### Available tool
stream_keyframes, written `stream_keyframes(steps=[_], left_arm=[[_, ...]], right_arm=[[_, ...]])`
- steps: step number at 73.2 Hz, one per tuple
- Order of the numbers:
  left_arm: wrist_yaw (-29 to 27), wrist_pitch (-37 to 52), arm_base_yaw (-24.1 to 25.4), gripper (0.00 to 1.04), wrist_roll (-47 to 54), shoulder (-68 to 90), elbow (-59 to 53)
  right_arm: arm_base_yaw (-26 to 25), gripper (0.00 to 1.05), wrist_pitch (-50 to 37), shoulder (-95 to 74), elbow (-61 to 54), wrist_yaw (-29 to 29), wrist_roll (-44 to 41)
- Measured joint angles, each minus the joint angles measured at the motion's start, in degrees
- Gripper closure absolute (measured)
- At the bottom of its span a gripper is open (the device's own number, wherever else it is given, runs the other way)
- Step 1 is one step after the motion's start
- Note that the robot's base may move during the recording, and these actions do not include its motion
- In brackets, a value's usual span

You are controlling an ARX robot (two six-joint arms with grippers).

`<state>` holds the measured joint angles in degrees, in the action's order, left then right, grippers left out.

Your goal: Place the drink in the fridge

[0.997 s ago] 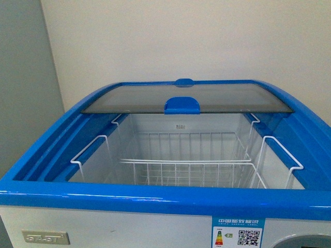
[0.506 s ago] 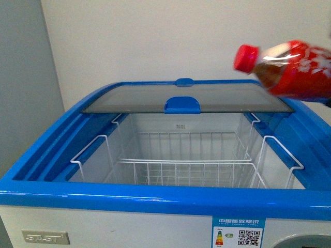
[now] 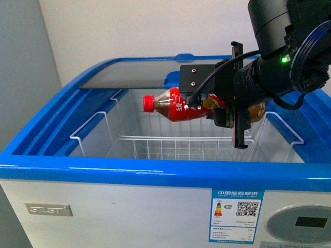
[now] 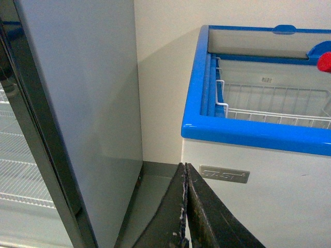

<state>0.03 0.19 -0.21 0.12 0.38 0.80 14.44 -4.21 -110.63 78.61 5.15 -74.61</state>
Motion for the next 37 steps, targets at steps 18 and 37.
stream_keyframes(steps=[18,37], left_arm=[[-0.02,-0.07,0.02,1.02,0.00,-0.02,0.00],[-0.02,-0.07,0.02,1.02,0.00,-0.02,0.00]], right_arm=[[-0.11,0.66,-4.42,-4.94,1.60,-0.02,0.20],[-0.48,0.66,-8.15,-9.20,2.25,-0.31,0.24]])
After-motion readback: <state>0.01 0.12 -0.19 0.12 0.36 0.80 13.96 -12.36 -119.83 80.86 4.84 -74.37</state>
